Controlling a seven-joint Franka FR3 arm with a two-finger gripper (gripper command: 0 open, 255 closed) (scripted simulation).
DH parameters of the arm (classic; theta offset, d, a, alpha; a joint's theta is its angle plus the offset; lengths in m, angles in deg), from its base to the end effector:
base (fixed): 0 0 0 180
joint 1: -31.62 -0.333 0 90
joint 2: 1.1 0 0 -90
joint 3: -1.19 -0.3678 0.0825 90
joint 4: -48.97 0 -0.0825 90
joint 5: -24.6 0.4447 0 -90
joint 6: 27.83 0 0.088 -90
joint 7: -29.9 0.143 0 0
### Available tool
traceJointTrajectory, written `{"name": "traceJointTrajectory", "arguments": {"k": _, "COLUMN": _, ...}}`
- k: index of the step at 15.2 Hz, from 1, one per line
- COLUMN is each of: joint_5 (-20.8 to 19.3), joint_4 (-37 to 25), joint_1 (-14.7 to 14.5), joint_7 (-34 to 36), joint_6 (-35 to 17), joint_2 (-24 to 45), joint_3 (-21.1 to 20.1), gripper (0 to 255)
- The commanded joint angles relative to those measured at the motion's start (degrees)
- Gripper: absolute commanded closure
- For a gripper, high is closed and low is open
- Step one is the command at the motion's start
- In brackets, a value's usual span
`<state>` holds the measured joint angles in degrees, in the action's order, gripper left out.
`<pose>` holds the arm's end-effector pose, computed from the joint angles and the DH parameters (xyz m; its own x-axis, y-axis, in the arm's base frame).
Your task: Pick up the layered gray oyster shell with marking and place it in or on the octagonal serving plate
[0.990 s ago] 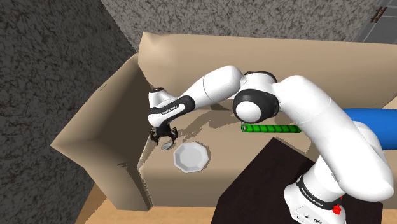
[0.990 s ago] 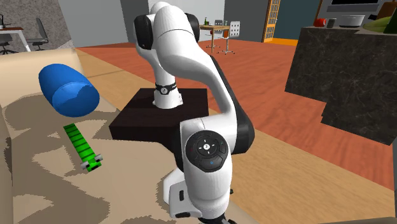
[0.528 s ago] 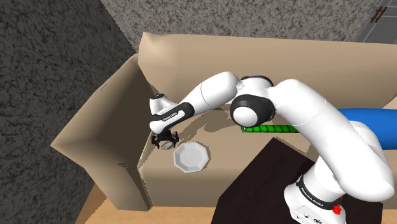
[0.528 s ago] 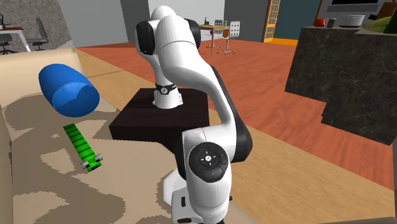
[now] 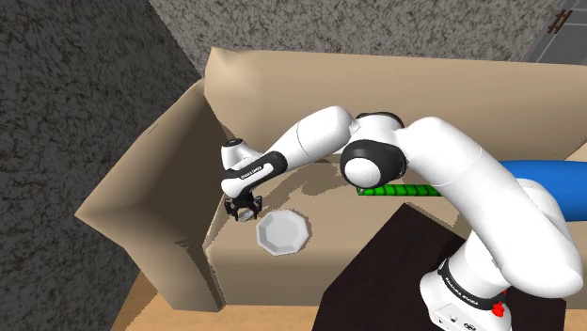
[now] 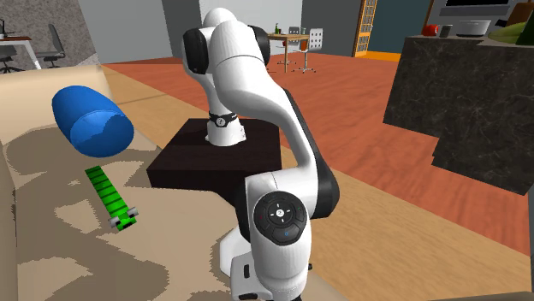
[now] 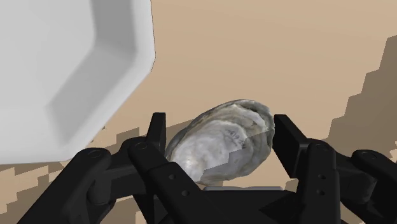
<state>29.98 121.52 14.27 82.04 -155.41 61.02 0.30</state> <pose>0.7663 0.2558 0.0257 0.7793 -0.6106 -0.1408 -0.6103 -0.7906 0.0502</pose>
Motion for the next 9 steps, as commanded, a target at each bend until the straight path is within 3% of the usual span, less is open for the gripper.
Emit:
{"name": "traceJointTrajectory", "arguments": {"k": 1, "joint_5": 0.0, "joint_4": 0.0, "joint_1": 0.0, "joint_7": 0.0, "joint_6": 0.0, "joint_2": 0.0, "joint_3": 0.0, "gripper": 255}}
{"name": "traceJointTrajectory", "arguments": {"k": 9, "joint_5": 0.0, "joint_4": 0.5, "joint_1": 0.0, "joint_7": 0.0, "joint_6": 0.2, "joint_2": -0.7, "joint_3": 0.0, "gripper": 255}}
